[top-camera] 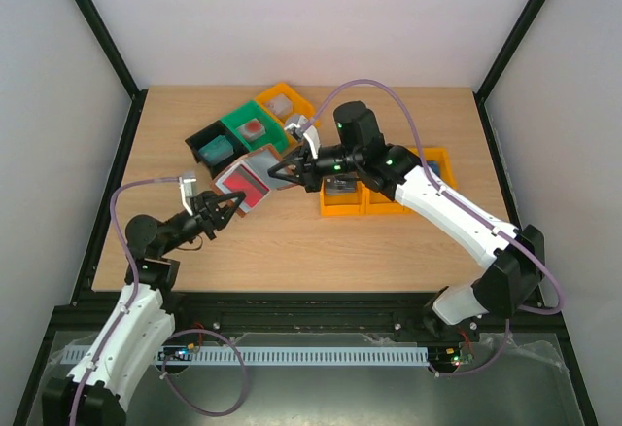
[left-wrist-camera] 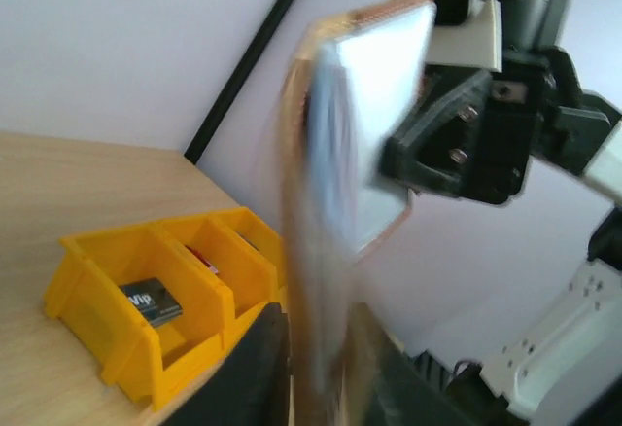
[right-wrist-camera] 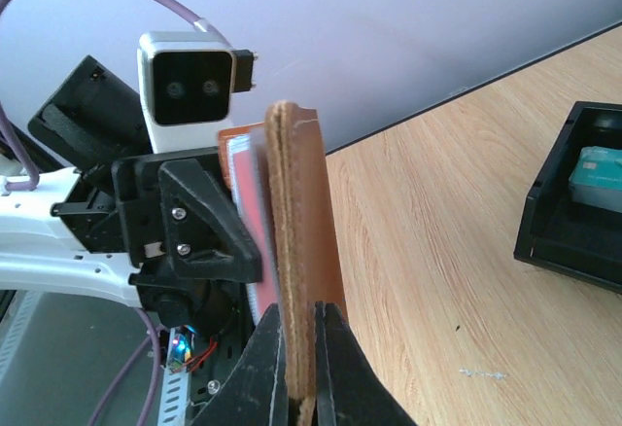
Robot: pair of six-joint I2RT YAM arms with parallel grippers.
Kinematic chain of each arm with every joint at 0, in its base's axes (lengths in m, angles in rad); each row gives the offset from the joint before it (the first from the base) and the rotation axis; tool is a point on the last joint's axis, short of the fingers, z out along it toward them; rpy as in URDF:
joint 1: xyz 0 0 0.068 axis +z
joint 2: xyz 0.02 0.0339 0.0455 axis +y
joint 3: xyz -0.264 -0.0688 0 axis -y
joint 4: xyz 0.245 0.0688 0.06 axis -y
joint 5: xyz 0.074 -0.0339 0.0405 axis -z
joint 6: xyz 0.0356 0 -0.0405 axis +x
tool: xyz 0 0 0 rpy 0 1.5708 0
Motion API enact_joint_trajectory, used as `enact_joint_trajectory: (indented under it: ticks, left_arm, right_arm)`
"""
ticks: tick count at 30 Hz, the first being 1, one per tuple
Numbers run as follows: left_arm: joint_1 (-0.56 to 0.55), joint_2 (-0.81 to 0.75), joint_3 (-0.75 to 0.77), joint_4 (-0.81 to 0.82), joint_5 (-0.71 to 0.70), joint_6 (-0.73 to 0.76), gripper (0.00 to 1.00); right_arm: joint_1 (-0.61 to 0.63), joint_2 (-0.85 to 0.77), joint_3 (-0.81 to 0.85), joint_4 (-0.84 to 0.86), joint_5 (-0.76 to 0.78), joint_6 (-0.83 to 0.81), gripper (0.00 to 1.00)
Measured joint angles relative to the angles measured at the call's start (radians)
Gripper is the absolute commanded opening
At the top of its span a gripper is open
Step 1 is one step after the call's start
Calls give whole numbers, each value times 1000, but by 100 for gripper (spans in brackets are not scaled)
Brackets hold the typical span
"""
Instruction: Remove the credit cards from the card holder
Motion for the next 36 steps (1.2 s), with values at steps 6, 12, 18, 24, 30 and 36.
enact_joint_trajectory:
  ticks: [6,12,18,24,30,36]
  left_arm:
    - [-11,-12,16,-28,6,28,2]
    - [-11,-16,55,-340,-324,156,2]
    - [-16,4,104,-619,-680,363,2]
    - [-36,1,124,-613,-516,459,2]
    - [-38,-22,124,-452,-169,420,2]
    - [-42,-29,124,-370,38,410,2]
  right_arm:
    - [-10,2,-2,-1,43,3,41]
    - [-150,2,-2,-36,251,85,46]
    - [-185,38,25,-140,429,74,38]
    - [92,82,61,-175,250,-77,34]
    - [110,81,56,-89,82,-91,29]
    - [60,81,51,-78,39,-83,26]
